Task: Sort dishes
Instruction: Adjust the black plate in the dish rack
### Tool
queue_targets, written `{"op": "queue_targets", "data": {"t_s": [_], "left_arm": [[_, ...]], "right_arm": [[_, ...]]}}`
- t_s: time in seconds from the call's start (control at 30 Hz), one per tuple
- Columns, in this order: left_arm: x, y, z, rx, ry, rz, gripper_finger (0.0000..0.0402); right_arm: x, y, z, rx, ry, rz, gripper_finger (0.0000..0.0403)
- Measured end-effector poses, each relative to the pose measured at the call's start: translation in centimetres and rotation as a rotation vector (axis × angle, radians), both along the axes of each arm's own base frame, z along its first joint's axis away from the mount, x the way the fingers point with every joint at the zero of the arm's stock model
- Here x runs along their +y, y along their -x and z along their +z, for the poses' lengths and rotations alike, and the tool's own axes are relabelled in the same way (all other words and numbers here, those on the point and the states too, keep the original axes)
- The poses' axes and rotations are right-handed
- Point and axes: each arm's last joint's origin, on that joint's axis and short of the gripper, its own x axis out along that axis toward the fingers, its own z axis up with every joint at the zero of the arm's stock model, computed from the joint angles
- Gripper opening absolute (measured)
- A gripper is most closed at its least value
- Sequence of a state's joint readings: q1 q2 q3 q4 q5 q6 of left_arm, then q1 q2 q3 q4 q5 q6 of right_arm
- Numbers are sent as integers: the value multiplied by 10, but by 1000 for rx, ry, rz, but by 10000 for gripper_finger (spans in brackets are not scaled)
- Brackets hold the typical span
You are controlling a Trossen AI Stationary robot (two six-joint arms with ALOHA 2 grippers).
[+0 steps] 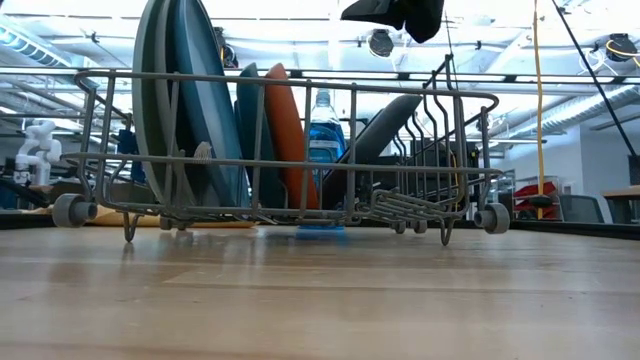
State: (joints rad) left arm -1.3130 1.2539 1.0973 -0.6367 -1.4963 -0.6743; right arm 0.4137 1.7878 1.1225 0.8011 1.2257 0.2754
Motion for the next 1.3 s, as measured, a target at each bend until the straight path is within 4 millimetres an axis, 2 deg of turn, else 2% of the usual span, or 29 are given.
{"op": "queue_targets", "data": {"t_s": [0.23, 0.37, 0.53, 0.73, 0.8, 0.97, 1.1, 1.3], "left_arm": [[0, 0, 0, 0, -1, 0, 136], [0, 0, 0, 0, -1, 0, 136], [0, 0, 0, 0, -1, 0, 136], [0, 0, 0, 0, -1, 0, 136], [0, 0, 0, 0, 0, 0, 136], [0, 0, 0, 0, 0, 0, 136], [0, -1, 0, 0, 1, 2, 136], [0, -1, 1, -3, 12, 5, 136]], "right_arm": [[5, 2, 1, 2, 7, 15, 316], [10, 4, 8, -12, 53, 77, 288], [19, 9, 16, 7, 132, 132, 201], [41, 27, 21, 110, 163, 195, 42], [48, 33, 18, 145, 149, 215, 12], [62, 41, -4, 224, 62, 322, 1], [62, 47, -22, 316, -17, 361, 1], [61, 52, -31, 480, 5, 397, 0]]}}
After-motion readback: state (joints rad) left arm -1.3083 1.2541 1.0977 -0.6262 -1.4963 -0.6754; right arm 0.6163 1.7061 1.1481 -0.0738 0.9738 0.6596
